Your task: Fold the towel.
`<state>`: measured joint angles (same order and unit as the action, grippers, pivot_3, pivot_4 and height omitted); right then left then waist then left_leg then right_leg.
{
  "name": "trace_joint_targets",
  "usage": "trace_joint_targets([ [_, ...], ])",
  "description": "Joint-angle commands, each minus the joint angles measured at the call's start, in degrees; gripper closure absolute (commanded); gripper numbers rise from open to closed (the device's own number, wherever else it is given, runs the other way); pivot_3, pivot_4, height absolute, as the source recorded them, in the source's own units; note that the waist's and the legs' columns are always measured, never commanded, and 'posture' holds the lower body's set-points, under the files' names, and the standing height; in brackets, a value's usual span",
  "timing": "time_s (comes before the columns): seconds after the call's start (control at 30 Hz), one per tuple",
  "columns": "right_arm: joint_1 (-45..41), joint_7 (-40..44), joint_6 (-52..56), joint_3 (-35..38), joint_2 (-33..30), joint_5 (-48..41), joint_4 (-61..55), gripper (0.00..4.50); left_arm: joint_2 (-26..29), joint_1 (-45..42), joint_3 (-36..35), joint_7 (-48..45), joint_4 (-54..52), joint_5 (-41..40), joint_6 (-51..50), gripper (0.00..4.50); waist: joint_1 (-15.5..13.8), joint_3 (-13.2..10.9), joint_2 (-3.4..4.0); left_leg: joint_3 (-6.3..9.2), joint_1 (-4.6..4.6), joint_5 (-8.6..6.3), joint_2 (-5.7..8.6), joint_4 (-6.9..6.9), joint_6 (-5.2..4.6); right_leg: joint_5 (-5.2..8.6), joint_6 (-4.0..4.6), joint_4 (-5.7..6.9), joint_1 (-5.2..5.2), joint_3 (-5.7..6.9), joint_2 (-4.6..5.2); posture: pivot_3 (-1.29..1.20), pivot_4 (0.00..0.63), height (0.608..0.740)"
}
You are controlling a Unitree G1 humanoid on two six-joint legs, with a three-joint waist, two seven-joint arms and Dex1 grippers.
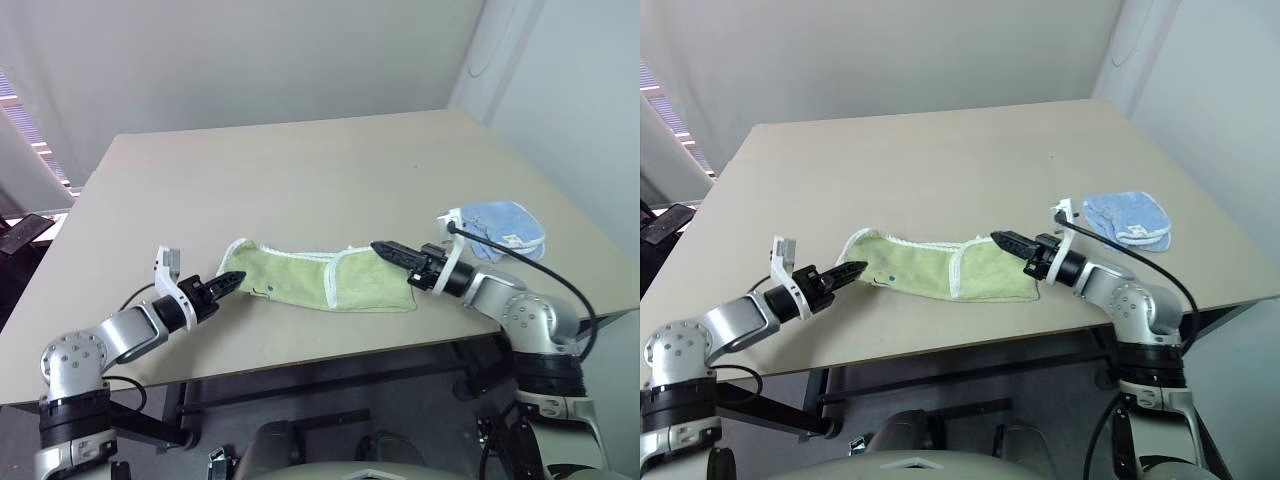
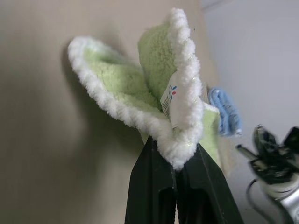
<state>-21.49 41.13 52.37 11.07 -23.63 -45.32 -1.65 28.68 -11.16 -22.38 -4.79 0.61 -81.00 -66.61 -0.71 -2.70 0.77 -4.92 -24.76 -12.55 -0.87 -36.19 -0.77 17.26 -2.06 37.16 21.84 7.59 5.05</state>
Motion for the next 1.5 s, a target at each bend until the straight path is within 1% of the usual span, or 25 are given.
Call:
trace_joint_targets([
  [0.03, -0.72, 0.73, 0.16, 2.66, -1.99, -2.04, -2.65, 4.5, 1.63, -3.57, 2.67, -4.12, -3.5, 3.19, 0.48, 4.46, 0.08, 0.0, -0.02, 0.0, 0.0, 0.0, 0.0, 0.01, 0.0, 0.0, 0.0, -0.01, 0.0, 0.0, 0.0, 0.0, 0.0, 0.724],
  [0.1, -0.64, 0.6, 1.43, 4.33, -3.39, -2.96, -0.98, 4.5, 1.84, -8.13, 5.78, -6.75, -3.71, 5.82, 0.62, 4.46, 0.03, -0.11, -0.11, -0.04, 0.0, 0.0, -0.01, 0.05, -0.01, -0.01, -0.01, 0.0, 0.05, -0.05, 0.0, 0.0, 0.0, 0.724],
  [0.2, -0.01, 0.17, 0.48, 5.85, -4.7, -2.39, -0.38, 4.5, 1.11, -14.65, 10.04, -10.42, -2.86, 8.9, 0.09, 4.46, -0.26, -0.14, -0.18, -0.05, -0.05, 0.02, 0.0, -0.02, -0.03, -0.01, -0.01, 0.05, 0.05, -0.02, -0.01, 0.0, 0.0, 0.724],
  [0.3, 0.87, 0.17, -0.39, 6.61, -5.54, -1.77, -0.55, 4.5, 0.42, -18.65, 13.82, -14.82, -2.17, 12.24, 0.22, 4.46, 0.09, -0.14, -0.18, -0.24, -0.1, 0.03, 0.01, -0.02, -0.27, -0.08, -0.13, 0.02, -0.13, -0.14, 0.0, 0.0, 0.0, 0.724],
  [0.33, 1.18, 0.05, -0.88, 6.86, -5.74, -1.4, -0.59, 4.5, -0.05, -19.66, 14.61, -15.72, -1.69, 13.16, 0.23, 4.46, 0.25, -0.14, -0.18, -0.31, -0.09, 0.09, 0.02, -0.02, -0.5, -0.09, -0.15, 0.02, -0.12, -0.18, -0.01, 0.0, 0.0, 0.724],
  [0.47, 2.89, -0.69, -2.86, 10.17, -7.1, -1.32, -0.69, 4.5, -3.51, -23.5, 18.86, -19.19, 0.62, 17.06, 0.37, 4.46, 0.15, -0.2, -0.26, -0.42, -0.09, 0.11, -0.01, 0.02, -0.59, -0.11, -0.2, 0.13, -0.01, -0.3, -0.07, 0.0, 0.0, 0.724],
  [0.67, 6.29, -0.6, -3.57, 12.74, -10.67, -0.96, -2.29, 4.5, -9.26, -27.63, 24.72, -24.16, 5.68, 24.63, 2.54, 4.46, 0.0, -0.27, -0.36, -0.43, -0.09, 0.12, -0.02, -0.06, -0.62, -0.11, -0.21, 0.2, -0.02, -0.31, -0.11, 0.0, 0.0, 0.724],
  [0.83, 9.12, -2.22, -3.96, 13.45, -10.67, -0.91, -4.28, 4.5, -11.82, -30.62, 28.31, -29.81, 10.29, 30.27, 4.0, 4.46, 0.07, -0.28, -0.38, -0.44, -0.09, 0.12, -0.03, -0.06, -0.64, -0.11, -0.21, 0.2, 0.01, -0.35, -0.11, 0.0, 0.0, 0.724],
  [0.93, 10.78, -3.7, -4.13, 14.01, -10.28, -0.89, -5.1, 4.5, -13.43, -31.71, 31.22, -33.91, 11.32, 32.96, 4.42, 4.46, 0.07, -0.28, -0.38, -0.44, -0.09, 0.12, -0.03, -0.05, -0.64, -0.11, -0.21, 0.2, 0.02, -0.35, -0.11, 0.0, 0.0, 0.724],
  [1.13, 12.94, -5.99, -4.91, 14.74, -9.99, -0.66, -6.12, 4.5, -16.8, -32.16, 34.28, -37.66, 13.2, 37.71, 5.48, 4.46, 0.03, -0.29, -0.39, -0.44, -0.09, 0.12, -0.04, -0.07, -0.65, -0.11, -0.2, 0.21, 0.03, -0.38, -0.1, 0.0, 0.0, 0.724],
  [1.2, 13.4, -6.83, -5.61, 14.77, -9.86, -0.31, -5.86, 4.5, -18.67, -32.3, 35.6, -38.21, 15.43, 40.12, 6.94, 4.46, 0.0, -0.29, -0.39, -0.44, -0.09, 0.11, -0.04, -0.08, -0.66, -0.11, -0.2, 0.22, 0.02, -0.38, -0.1, 0.0, 0.0, 0.724],
  [1.37, 13.81, -8.18, -7.19, 14.12, -9.64, 0.59, -5.44, 4.5, -21.6, -32.97, 35.91, -40.49, 20.01, 44.28, 10.52, 4.46, 0.02, -0.3, -0.41, -0.44, -0.1, 0.11, -0.04, -0.14, -0.7, -0.11, -0.2, 0.23, 0.01, -0.38, -0.09, 0.0, 0.0, 0.724],
  [1.4, 13.75, -8.65, -7.58, 13.92, -9.56, 1.08, -5.08, 4.5, -22.11, -33.03, 35.81, -41.09, 20.69, 44.76, 11.04, 4.03, 0.06, -0.3, -0.41, -0.44, -0.1, 0.11, -0.04, -0.14, -0.7, -0.11, -0.2, 0.23, 0.02, -0.38, -0.09, 0.0, 0.0, 0.724],
  [1.43, 13.68, -8.86, -7.8, 13.85, -9.5, 1.26, -4.8, 4.5, -22.5, -33.03, 35.82, -41.74, 21.04, 45.3, 11.79, 3.81, 0.05, -0.3, -0.41, -0.44, -0.1, 0.11, -0.04, -0.14, -0.71, -0.11, -0.2, 0.24, 0.02, -0.38, -0.1, 0.0, 0.0, 0.724],
  [1.5, 13.67, -8.84, -7.92, 13.76, -9.46, 1.2, -4.75, 4.5, -22.84, -32.81, 36.06, -43.3, 20.9, 45.83, 12.15, 3.22, 0.03, -0.3, -0.41, -0.44, -0.1, 0.11, -0.04, -0.14, -0.71, -0.11, -0.2, 0.26, 0.03, -0.38, -0.1, 0.0, 0.0, 0.724],
])
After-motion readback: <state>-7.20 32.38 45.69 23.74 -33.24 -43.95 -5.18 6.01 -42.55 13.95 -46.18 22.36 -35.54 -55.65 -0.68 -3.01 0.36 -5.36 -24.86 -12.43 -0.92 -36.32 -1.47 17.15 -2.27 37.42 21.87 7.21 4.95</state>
